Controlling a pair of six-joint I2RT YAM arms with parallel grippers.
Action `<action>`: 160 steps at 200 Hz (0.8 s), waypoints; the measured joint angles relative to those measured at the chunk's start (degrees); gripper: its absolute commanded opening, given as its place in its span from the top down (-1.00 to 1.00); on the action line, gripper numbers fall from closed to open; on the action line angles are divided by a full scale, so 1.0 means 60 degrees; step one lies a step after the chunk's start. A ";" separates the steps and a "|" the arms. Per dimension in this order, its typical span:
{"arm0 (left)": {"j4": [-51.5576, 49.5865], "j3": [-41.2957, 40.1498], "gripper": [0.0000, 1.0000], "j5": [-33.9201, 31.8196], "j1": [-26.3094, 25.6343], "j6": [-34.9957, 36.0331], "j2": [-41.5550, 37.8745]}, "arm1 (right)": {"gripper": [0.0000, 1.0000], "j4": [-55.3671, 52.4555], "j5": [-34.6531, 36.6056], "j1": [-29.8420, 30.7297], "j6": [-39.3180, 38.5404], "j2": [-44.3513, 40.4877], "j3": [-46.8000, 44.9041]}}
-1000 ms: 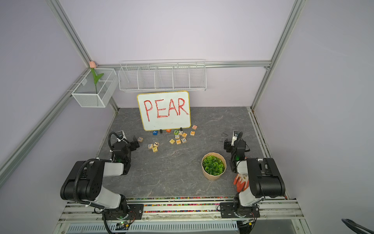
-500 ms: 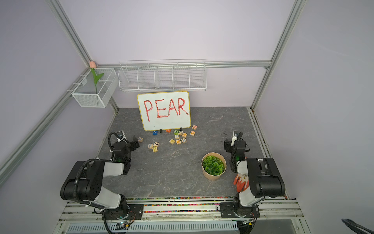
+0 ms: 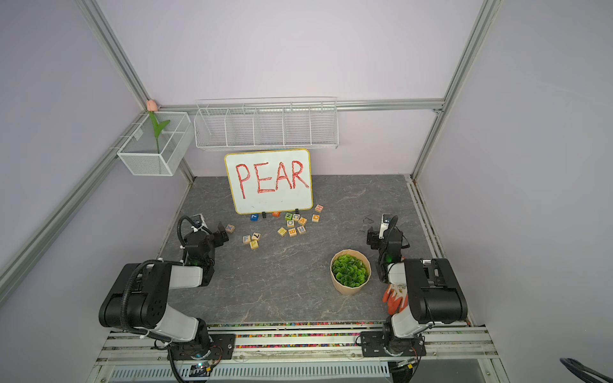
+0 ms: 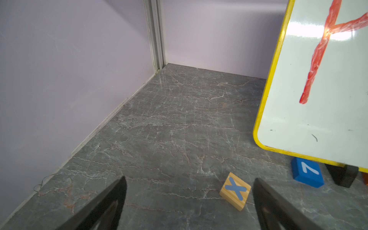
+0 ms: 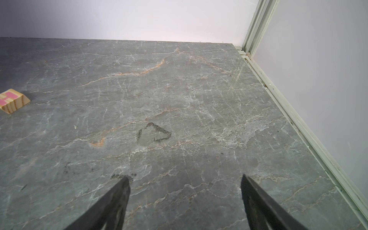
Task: Spell the uppercase word “pear” with letter blocks
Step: Pick up the letter block from the center of the board.
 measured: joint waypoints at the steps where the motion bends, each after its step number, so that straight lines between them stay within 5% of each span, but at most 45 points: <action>1: -0.0007 0.0000 -0.99 0.0000 0.0000 0.0000 -0.0004 | -0.78 -0.0007 0.0000 0.0000 0.0000 -0.0004 0.0004; 28: -0.0729 0.0102 -0.99 0.0160 0.0000 0.0044 -0.0423 | -0.78 -0.1275 -0.0004 0.0018 -0.0040 -0.0576 0.0433; 80: -0.4284 0.1843 -0.99 0.0962 -0.0073 -0.0226 -0.3231 | -0.78 -0.4156 0.0248 0.0557 -0.0211 -0.3155 0.2339; 120: -0.6936 0.3690 -0.99 0.1749 -0.1104 -0.2018 -0.4419 | -0.77 -0.6736 -0.0481 0.1883 0.0288 -0.3938 0.4881; 160: -0.8069 0.3763 -0.99 0.2572 -0.2907 -0.4499 -0.4630 | -0.78 -0.7639 -0.1206 0.4342 0.1891 -0.4102 0.5574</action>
